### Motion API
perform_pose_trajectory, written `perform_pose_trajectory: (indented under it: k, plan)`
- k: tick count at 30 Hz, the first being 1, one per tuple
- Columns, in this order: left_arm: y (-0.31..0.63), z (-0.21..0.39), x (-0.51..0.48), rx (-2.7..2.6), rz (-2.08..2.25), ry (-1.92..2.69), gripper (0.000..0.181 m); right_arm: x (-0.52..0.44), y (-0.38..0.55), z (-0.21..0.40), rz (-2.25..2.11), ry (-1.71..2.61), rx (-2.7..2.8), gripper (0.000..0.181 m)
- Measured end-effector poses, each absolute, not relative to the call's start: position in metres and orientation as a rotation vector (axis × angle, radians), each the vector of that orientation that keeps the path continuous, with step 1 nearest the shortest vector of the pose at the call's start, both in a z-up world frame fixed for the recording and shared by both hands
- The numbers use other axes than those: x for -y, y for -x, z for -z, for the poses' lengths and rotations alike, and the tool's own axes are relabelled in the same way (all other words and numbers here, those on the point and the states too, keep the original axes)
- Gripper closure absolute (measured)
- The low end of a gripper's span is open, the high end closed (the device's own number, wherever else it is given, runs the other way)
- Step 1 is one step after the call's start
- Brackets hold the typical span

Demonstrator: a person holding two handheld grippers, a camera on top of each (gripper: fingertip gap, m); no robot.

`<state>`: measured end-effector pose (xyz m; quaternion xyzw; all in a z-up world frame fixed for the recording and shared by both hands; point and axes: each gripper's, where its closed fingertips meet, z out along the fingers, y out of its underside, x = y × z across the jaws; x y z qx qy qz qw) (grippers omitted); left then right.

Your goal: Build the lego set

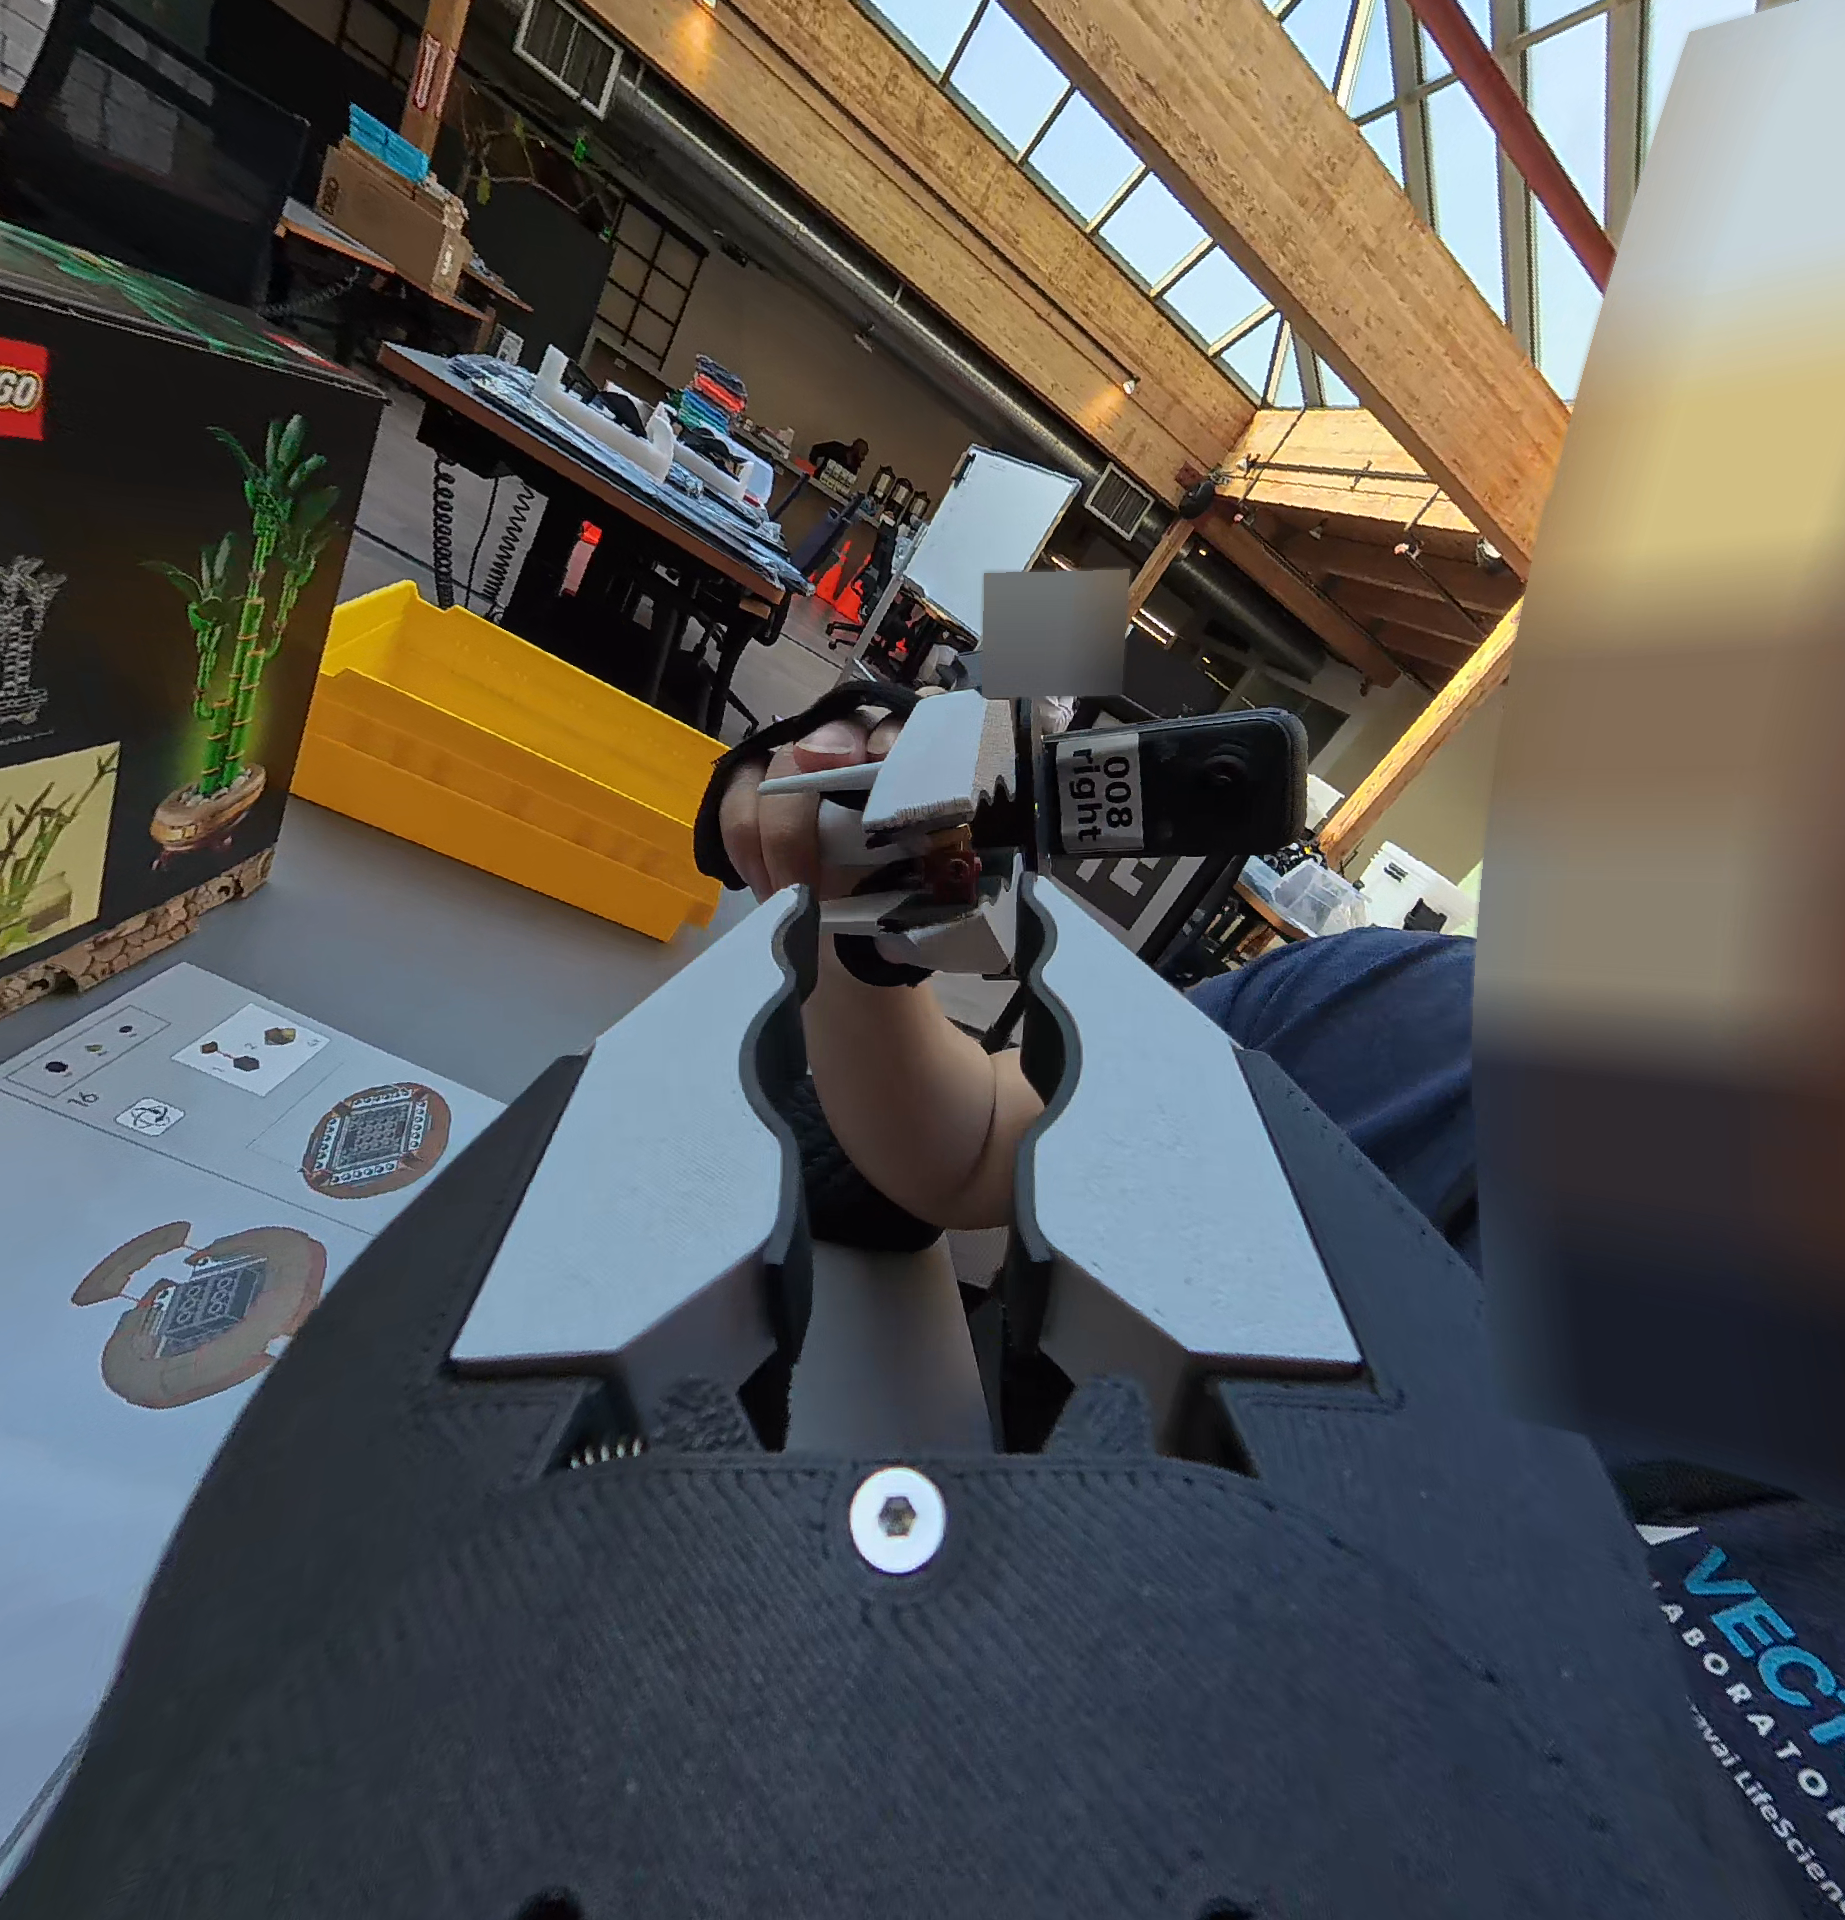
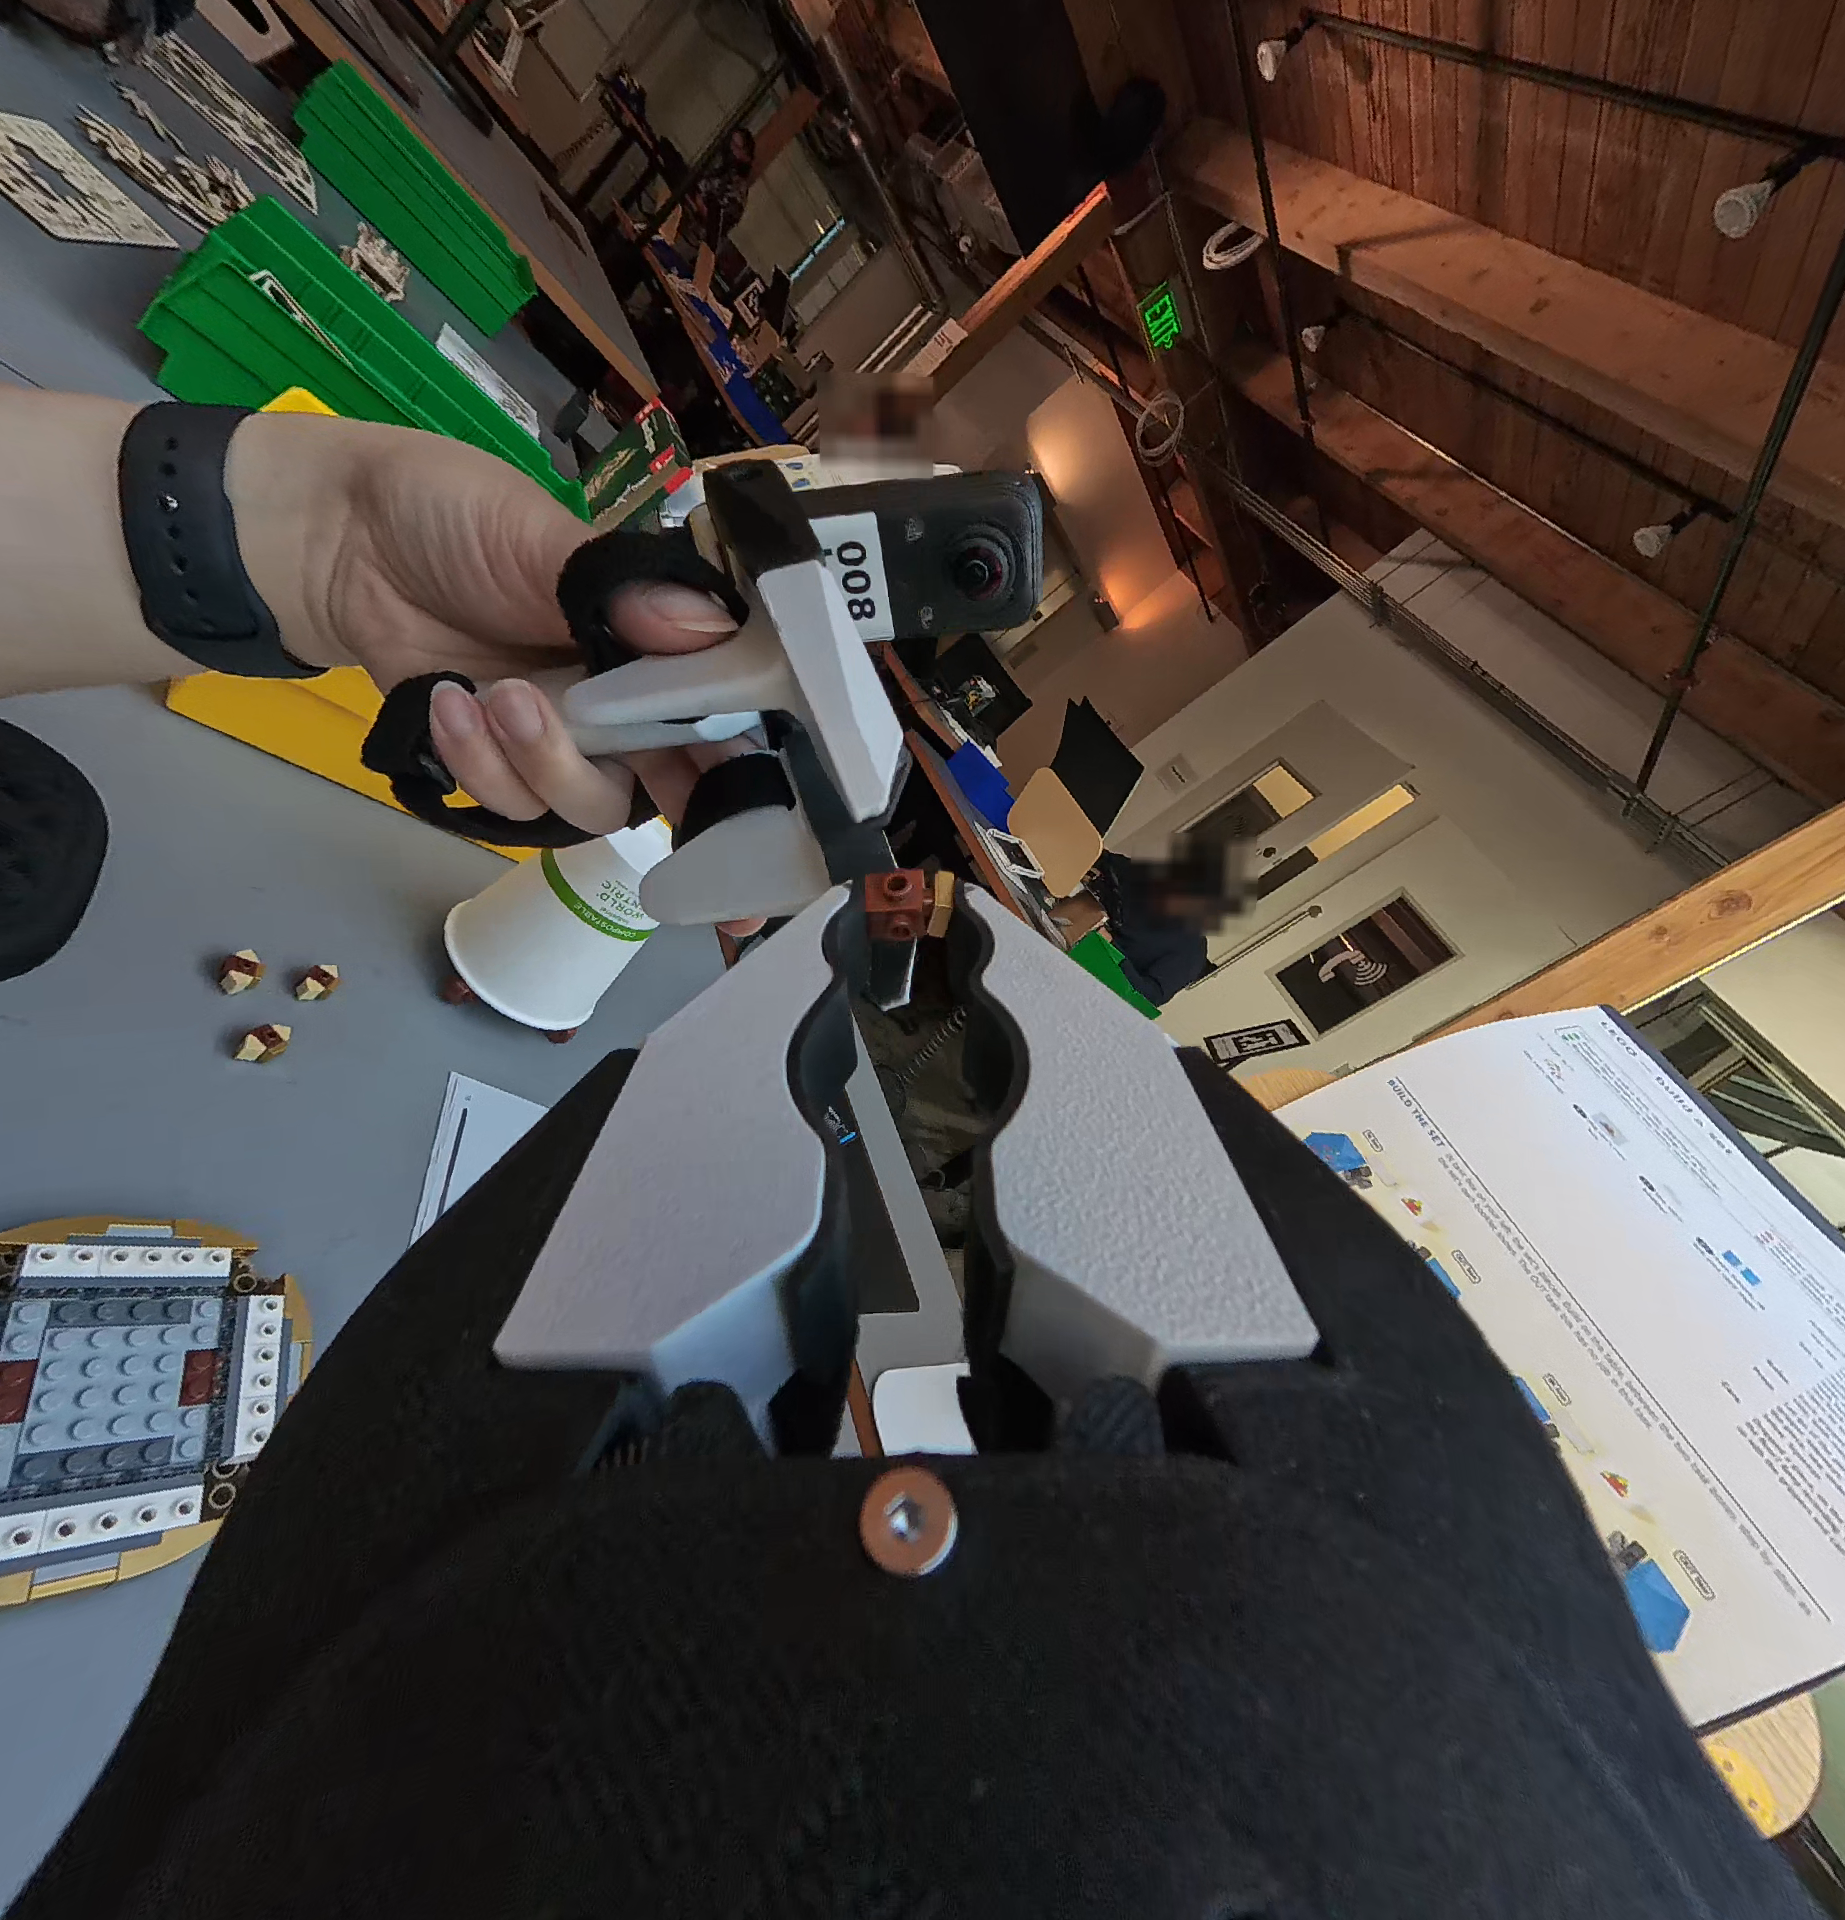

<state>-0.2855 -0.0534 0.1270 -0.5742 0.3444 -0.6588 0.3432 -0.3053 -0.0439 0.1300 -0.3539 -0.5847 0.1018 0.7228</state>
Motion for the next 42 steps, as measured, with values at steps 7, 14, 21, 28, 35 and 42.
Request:
perform_pose_trajectory:
  k: [7, 14, 21, 28, 35, 42]
  plan:
    - [0.28, -0.121, 0.052, -0.904, 1.714, 1.514, 0.158, 0.041, 0.306, -0.123, -0.159, 0.773, 1.325, 0.168]
    - [0.282, -0.12, 0.052, -0.902, 1.735, 1.511, 0.173, 0.043, 0.308, -0.123, -0.169, 0.75, 1.32, 0.168]
    - [0.282, -0.12, 0.053, -0.922, 1.746, 1.498, 0.172, 0.044, 0.308, -0.122, -0.174, 0.752, 1.326, 0.167]
    - [0.279, -0.123, 0.061, -0.962, 1.84, 1.423, 0.168, 0.053, 0.308, -0.127, -0.25, 0.71, 1.319, 0.167]
    - [0.281, -0.122, 0.061, -0.962, 1.863, 1.425, 0.172, 0.053, 0.309, -0.125, -0.257, 0.692, 1.315, 0.167]
    - [0.283, -0.119, 0.057, -0.918, 1.895, 1.491, 0.172, 0.055, 0.307, -0.116, -0.317, 0.74, 1.395, 0.154]
